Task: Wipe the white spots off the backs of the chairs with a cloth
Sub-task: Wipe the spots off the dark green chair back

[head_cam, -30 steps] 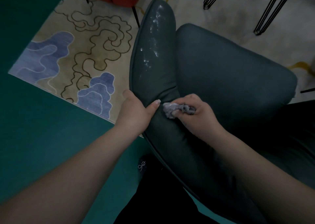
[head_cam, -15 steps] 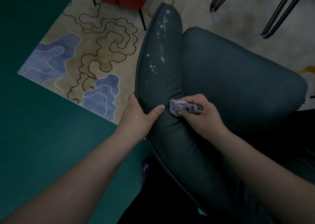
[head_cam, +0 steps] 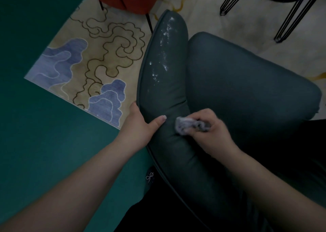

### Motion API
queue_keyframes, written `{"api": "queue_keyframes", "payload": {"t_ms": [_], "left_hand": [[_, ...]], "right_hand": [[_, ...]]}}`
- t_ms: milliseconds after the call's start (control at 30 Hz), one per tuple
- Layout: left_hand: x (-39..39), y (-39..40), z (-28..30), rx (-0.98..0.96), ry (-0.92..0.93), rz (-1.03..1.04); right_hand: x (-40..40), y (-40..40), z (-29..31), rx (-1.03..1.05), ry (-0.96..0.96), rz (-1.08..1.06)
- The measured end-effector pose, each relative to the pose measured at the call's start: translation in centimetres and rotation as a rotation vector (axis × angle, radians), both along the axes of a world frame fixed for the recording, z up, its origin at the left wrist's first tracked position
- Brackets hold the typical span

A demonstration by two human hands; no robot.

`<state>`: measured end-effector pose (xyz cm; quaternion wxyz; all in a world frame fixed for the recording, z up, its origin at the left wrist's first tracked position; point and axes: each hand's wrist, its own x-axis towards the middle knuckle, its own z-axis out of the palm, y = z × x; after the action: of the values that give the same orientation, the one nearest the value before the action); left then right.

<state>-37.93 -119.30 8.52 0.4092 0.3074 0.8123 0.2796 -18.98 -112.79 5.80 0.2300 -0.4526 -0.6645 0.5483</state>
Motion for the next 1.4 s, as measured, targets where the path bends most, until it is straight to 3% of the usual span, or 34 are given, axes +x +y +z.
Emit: {"api": "queue_keyframes", "payload": {"t_ms": [100, 267, 433, 633, 800, 967, 1200, 1400], "left_hand": [[0.0, 0.0, -0.1, -0.006, 0.005, -0.001], [-0.6, -0.2, 0.0, 0.019, -0.043, -0.010], [-1.7, -0.5, 0.1, 0.069, -0.164, 0.015], [-3.6, 0.3, 0.1, 0.109, -0.347, -0.060], [-5.1, 1.2, 0.7, 0.149, -0.452, -0.085], [-6.3, 2.6, 1.0, 0.121, -0.446, -0.148], [-7.8, 4.6, 0.3, 0.078, -0.359, -0.325], [-8.7, 6.3, -0.6, 0.112, -0.350, -0.347]], "right_hand": [[-0.8, -1.0, 0.3, 0.066, 0.036, 0.191], [-1.0, 0.5, 0.0, 0.021, -0.044, -0.038], [-4.7, 0.4, 0.7, 0.137, 0.039, 0.072], [-7.2, 2.5, 0.2, 0.136, 0.009, -0.091], [-8.5, 3.3, 0.4, 0.351, -0.061, 0.065], [-12.5, 7.4, 0.4, 0.244, -0.106, -0.125], [-11.9, 6.1, -0.4, 0.421, -0.086, -0.029], [-15.2, 10.6, -0.9, 0.317, -0.085, -0.299]]}}
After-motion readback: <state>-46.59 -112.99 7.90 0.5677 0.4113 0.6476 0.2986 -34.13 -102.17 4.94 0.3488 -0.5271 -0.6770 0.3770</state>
